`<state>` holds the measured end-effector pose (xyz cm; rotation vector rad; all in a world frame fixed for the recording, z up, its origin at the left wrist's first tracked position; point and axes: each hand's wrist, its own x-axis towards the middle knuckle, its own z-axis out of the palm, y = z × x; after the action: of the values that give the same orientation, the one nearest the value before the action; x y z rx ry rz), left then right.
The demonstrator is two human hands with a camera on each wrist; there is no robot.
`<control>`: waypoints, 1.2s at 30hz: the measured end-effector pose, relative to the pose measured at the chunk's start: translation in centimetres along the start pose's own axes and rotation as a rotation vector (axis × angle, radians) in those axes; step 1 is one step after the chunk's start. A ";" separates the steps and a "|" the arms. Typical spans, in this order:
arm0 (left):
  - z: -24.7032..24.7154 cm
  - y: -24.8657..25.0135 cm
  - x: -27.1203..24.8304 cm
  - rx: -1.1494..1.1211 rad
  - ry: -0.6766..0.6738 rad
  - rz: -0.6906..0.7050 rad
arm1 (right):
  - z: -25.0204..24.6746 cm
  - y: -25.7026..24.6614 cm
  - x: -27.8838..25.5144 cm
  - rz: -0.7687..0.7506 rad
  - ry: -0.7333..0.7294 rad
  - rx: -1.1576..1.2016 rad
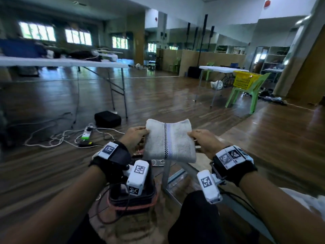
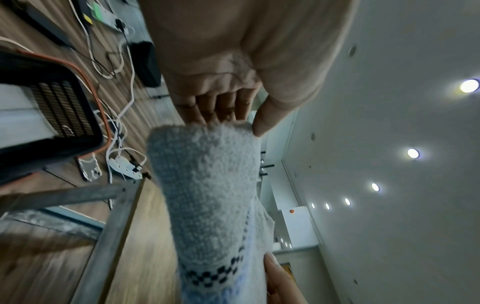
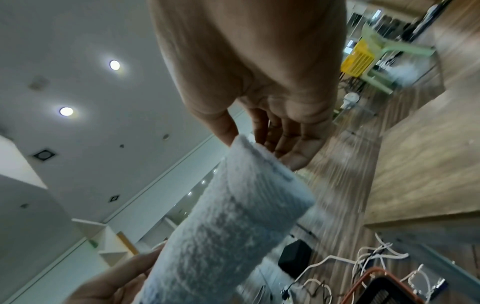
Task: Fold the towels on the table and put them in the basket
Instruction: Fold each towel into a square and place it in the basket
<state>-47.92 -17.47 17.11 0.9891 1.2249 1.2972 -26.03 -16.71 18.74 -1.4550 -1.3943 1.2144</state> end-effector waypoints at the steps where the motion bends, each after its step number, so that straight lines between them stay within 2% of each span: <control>1: -1.0 -0.2 0.0 -0.011 0.027 0.000 | 1.1 0.0 0.7 -0.006 -0.029 -0.005; 7: -6.1 -1.8 1.1 -0.018 0.142 -0.023 | 6.6 0.6 4.6 0.008 -0.137 -0.017; 14: -10.1 -6.5 5.2 0.018 0.233 -0.167 | 12.7 5.0 10.2 0.150 -0.179 -0.008; 20: -13.2 -14.5 11.1 0.045 0.308 -0.336 | 17.5 11.6 15.8 0.330 -0.179 -0.093; 28: -17.5 -28.4 20.9 0.389 0.246 -0.587 | 22.9 23.0 25.2 0.484 -0.240 -0.409; 32: -18.3 -33.4 26.0 0.502 0.240 -0.624 | 25.4 27.6 30.5 0.534 -0.255 -0.463; 36: -17.9 -37.6 31.5 0.452 0.287 -0.608 | 27.3 31.8 35.7 0.545 -0.226 -0.480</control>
<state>-63.56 8.81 -25.14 0.6530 1.9152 0.7039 -45.99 13.04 -23.02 -2.1902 -1.5676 1.4729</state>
